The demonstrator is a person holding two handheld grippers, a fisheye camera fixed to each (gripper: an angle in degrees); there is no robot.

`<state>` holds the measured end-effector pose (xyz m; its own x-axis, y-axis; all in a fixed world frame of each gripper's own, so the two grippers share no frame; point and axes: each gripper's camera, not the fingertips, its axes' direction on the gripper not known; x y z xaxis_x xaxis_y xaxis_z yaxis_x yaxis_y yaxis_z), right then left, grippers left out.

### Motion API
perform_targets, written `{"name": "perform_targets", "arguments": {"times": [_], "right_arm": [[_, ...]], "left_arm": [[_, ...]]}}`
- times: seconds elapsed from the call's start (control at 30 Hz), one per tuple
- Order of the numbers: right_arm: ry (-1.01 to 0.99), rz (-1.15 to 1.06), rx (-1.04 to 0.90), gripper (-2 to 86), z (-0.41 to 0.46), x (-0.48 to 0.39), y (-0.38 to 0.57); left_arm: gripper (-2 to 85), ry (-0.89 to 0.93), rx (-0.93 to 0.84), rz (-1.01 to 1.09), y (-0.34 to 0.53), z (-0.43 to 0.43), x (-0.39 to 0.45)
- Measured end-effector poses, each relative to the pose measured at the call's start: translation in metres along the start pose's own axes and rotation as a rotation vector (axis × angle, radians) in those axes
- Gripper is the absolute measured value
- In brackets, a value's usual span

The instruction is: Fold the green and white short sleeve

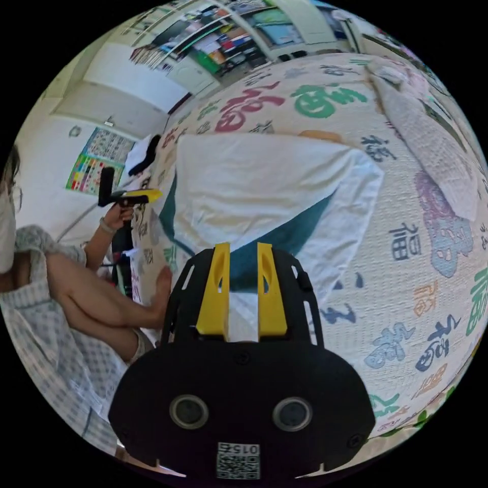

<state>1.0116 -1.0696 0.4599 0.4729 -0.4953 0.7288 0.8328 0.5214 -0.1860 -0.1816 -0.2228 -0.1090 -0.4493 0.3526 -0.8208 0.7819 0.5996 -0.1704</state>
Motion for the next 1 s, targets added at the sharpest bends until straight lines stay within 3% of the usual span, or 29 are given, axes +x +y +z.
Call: {"name": "perform_targets", "arguments": {"times": [0.1,0.2,0.37,0.5,0.7,0.83,0.9,1.0], "right_arm": [[-0.006,-0.087,-0.118,8.5,0.044,-0.034,0.014],[0.084,-0.112,-0.228,6.8,0.082,-0.048,0.017],[0.121,-0.098,-0.206,4.2,0.099,-0.060,0.010],[0.170,-0.100,-0.163,5.7,0.108,-0.074,0.004],[0.292,-0.133,-0.209,6.8,0.140,-0.097,-0.013],[0.304,-0.148,-0.165,0.8,0.142,-0.115,-0.025],[0.300,-0.148,-0.137,0.0,0.142,-0.120,-0.029],[0.266,-0.108,-0.201,-0.2,0.159,-0.119,-0.041]], "left_arm": [[3.5,0.013,-0.047,-0.030,0.027,0.031,0.008],[0.1,0.030,0.031,-0.069,0.033,0.027,0.004],[0.5,-0.086,0.103,-0.031,0.031,-0.005,0.009],[8.1,-0.026,-0.043,-0.086,0.042,0.019,0.006],[0.5,0.095,0.109,-0.227,0.066,0.043,0.006],[-0.3,0.006,0.203,-0.159,0.061,0.017,0.018],[0.0,-0.024,0.208,-0.130,0.057,0.012,0.017],[2.4,-0.025,0.074,-0.130,0.052,0.036,0.004]]}}
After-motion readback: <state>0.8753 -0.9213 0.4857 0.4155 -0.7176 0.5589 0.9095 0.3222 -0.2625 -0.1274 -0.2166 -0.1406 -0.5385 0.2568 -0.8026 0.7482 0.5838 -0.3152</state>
